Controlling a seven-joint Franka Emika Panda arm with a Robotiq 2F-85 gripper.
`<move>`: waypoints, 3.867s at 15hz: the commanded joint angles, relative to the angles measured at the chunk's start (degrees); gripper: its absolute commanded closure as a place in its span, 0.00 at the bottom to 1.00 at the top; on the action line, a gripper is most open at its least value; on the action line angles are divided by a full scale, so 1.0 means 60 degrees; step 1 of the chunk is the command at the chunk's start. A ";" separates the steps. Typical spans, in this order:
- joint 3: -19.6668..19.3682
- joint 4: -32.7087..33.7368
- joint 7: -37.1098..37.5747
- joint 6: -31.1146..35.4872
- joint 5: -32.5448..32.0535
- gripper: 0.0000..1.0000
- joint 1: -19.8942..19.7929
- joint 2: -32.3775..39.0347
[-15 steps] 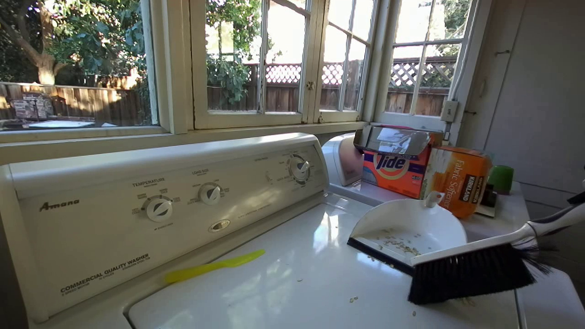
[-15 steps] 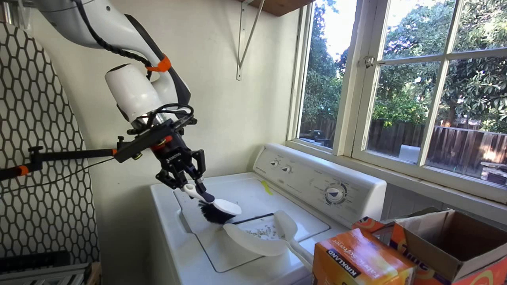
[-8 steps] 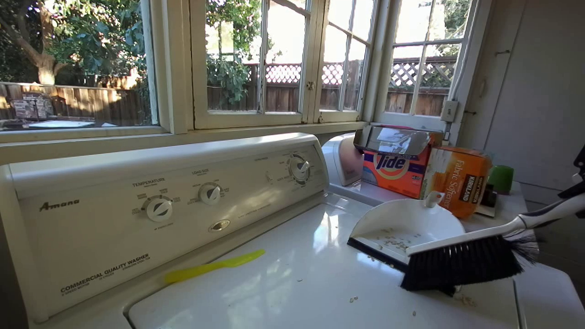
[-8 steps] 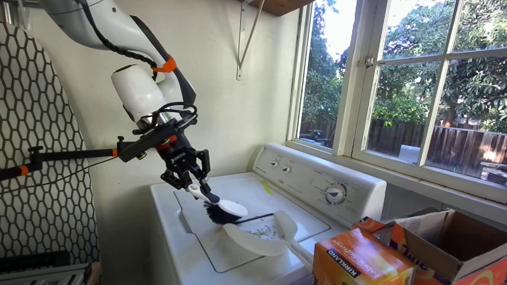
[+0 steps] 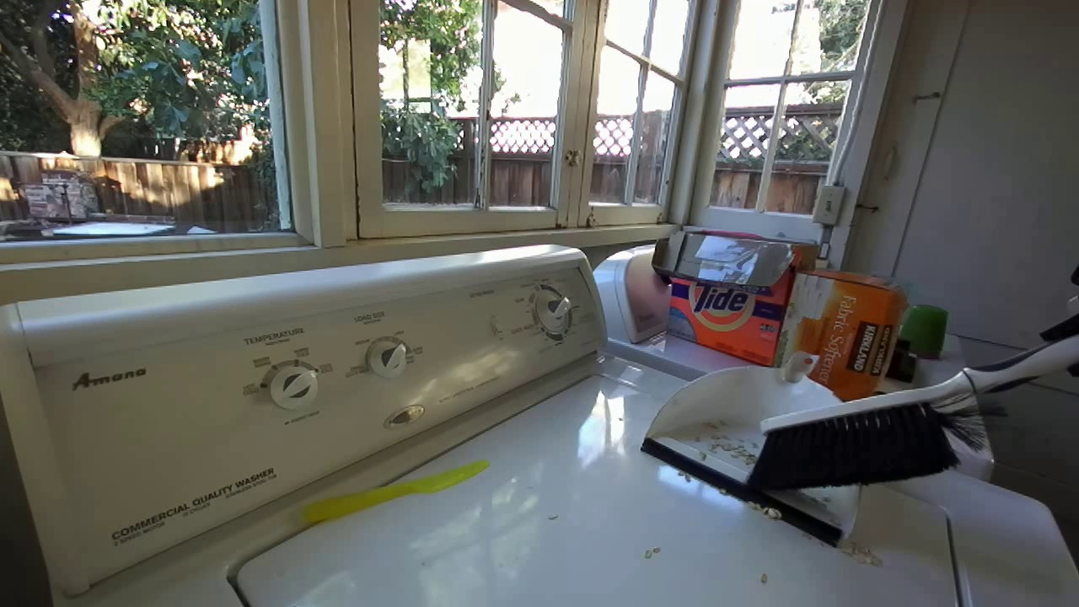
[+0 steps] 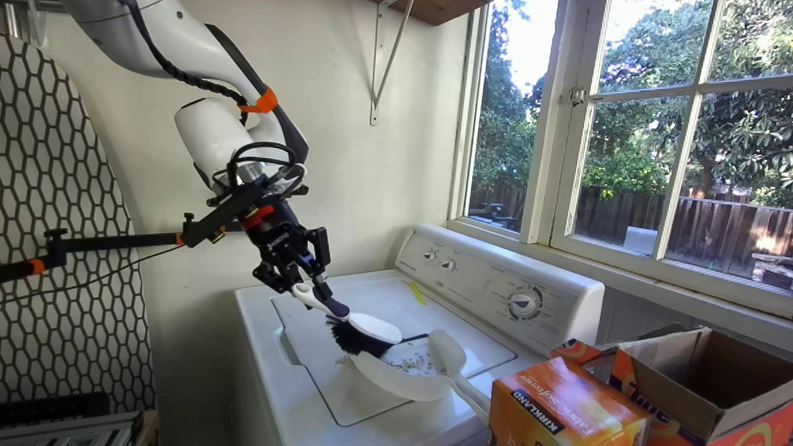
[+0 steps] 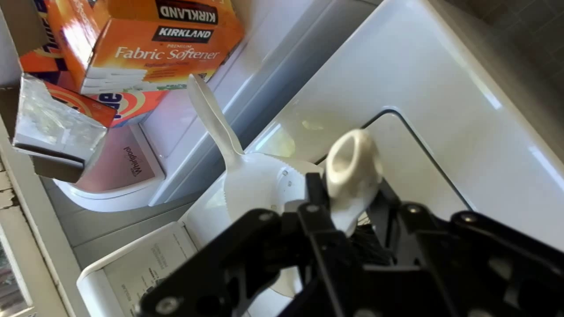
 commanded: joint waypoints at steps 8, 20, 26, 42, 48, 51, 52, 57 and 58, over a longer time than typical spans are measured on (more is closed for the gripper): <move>0.0871 0.0126 0.1187 0.0141 -0.1387 0.93 -0.0268 -0.0141; 0.0884 0.0371 -0.0225 -0.0455 -0.0121 0.93 -0.0545 0.0652; 0.0977 0.0360 0.0087 0.0650 -0.0067 0.93 -0.0674 0.0434; 0.1254 0.0583 0.0349 -0.0036 -0.0747 0.93 -0.0555 0.0310; 0.1181 0.0690 -0.1098 -0.0604 0.0135 0.93 -0.0620 0.0540; 0.1161 0.0692 -0.1217 -0.0312 0.0301 0.93 -0.0677 0.0537; 0.1159 0.0672 -0.1083 -0.0197 0.0238 0.93 -0.0705 0.0524; 0.1181 0.0633 -0.0698 0.0398 0.0049 0.93 -0.0822 0.0447; 0.1195 0.0620 -0.0615 0.0543 -0.0058 0.93 -0.0830 0.0452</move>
